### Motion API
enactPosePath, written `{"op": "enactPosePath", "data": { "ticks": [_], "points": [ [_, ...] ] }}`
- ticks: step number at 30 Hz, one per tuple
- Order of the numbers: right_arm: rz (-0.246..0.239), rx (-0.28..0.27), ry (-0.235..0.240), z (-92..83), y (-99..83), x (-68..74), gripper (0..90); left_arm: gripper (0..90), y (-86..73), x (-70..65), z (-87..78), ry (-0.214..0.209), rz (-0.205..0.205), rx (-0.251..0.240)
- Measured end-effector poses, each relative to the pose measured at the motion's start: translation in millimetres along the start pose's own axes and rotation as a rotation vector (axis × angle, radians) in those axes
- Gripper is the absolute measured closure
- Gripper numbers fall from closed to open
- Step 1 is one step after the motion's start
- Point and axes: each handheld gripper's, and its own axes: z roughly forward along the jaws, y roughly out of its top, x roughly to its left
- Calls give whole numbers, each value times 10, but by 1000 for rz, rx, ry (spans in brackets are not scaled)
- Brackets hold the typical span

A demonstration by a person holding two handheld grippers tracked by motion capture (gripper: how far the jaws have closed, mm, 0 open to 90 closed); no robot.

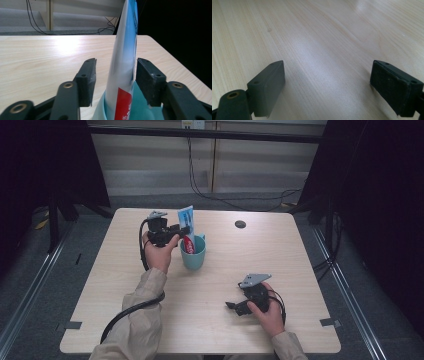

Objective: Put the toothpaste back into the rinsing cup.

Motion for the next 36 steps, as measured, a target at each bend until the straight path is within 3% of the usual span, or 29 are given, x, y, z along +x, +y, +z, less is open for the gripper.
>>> {"op": "enactPosePath", "data": {
  "ticks": [5,27,36],
  "points": [
    [0,0,0,0,0,0,123,469,-1,-2,-1,-11,-1,-1],
    [0,1,2,0,1,0,122,215,-19,64,-22,-28,-38,34],
    [-1,2,3,0,1,-1,122,153,-58,88,-63,-18,-42,42]
  ]
}}
